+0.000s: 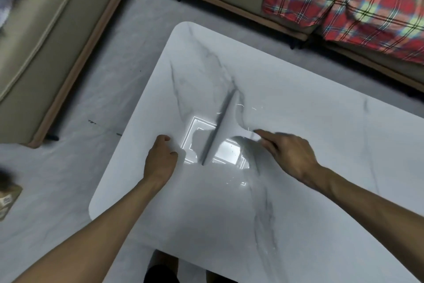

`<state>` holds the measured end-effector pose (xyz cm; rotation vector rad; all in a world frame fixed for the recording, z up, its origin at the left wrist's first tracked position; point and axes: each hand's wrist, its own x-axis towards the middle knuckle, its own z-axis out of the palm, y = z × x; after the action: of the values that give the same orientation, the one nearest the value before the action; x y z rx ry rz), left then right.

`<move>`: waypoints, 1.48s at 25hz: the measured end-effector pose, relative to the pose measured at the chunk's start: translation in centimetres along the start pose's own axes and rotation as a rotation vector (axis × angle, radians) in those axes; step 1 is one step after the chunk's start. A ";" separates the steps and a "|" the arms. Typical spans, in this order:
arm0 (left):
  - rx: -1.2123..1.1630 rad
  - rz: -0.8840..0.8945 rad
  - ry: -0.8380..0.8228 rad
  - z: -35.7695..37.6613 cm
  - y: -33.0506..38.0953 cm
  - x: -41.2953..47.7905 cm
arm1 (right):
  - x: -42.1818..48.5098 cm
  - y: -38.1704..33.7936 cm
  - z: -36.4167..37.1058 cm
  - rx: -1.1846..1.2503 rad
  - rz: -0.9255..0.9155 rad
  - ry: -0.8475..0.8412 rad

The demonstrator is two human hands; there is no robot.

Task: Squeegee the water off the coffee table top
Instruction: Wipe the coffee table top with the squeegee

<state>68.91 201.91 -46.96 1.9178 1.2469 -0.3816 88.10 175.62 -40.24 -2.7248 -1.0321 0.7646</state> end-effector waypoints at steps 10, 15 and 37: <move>-0.089 -0.069 0.355 -6.8 -1.5 5.3 | 11.0 -16.0 6.1 -0.051 -0.462 -0.183; -0.025 -0.063 0.152 -8.0 -1.8 6.5 | 12.2 -17.3 7.0 0.019 -0.391 -0.226; 0.451 0.262 -0.293 6.0 8.7 5.1 | 12.7 5.3 -5.5 0.432 0.524 0.207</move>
<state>79.85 198.91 -49.92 2.2643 0.7472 -0.8254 102.07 180.22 -42.26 -2.6152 -0.0806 0.6486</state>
